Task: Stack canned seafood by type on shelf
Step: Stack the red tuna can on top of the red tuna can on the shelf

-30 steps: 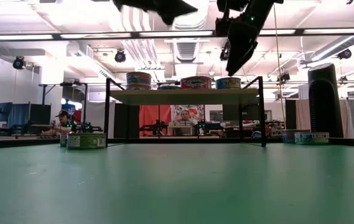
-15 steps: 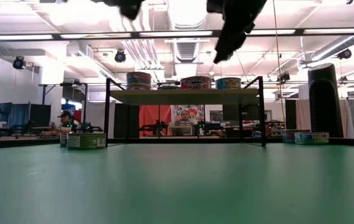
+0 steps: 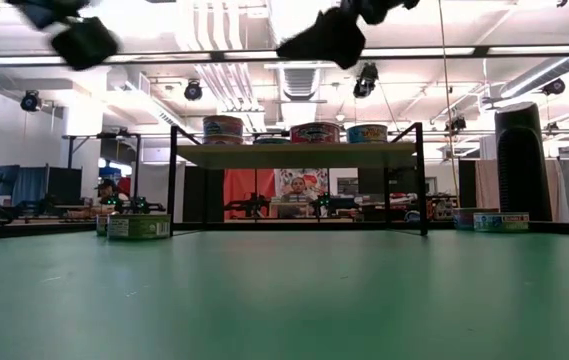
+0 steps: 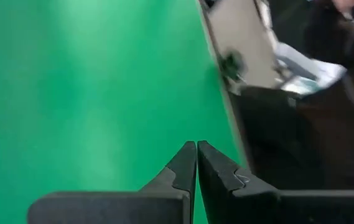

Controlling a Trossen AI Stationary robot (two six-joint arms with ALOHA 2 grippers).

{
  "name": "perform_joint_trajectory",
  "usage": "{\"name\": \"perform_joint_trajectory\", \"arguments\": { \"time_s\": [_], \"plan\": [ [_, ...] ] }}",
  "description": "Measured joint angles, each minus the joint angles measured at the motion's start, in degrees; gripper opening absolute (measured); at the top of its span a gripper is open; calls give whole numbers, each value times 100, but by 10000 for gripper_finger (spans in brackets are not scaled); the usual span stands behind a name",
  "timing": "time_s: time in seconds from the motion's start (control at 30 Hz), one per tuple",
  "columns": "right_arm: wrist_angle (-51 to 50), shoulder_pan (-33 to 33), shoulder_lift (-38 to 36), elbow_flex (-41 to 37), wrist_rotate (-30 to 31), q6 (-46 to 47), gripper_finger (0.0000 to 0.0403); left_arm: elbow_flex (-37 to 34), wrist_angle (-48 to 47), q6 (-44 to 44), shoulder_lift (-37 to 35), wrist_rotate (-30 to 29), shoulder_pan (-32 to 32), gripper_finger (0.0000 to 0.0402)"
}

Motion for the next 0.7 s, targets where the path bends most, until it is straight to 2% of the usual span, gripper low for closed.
{"name": "perform_joint_trajectory", "arguments": {
  "time_s": [0.1, 0.17, 0.3, 0.43, 0.57, 0.7],
  "plan": [
    [860, 319, 323, -151, 111, 169, 400, -231, 19, -1144, 12, -59, -912, 0],
    [1132, 498, 551, -133, 372, 269, 400, -354, 37, -1805, 110, -372, -1661, 0],
    [1105, 767, 1152, 257, 790, 451, 400, -430, 71, -2584, 433, -993, -3075, 0],
    [1066, 945, 1847, 834, 804, 613, 400, -439, 73, -3591, 860, -1443, -3943, 0],
    [814, 1075, 2408, 1551, 892, 650, 400, -439, 71, -4628, 1388, -1179, -4405, 0],
    [-210, 1206, 2816, 2352, 1778, 688, 400, -396, 45, -5259, 2012, -46, -4717, 0]
  ]
}}
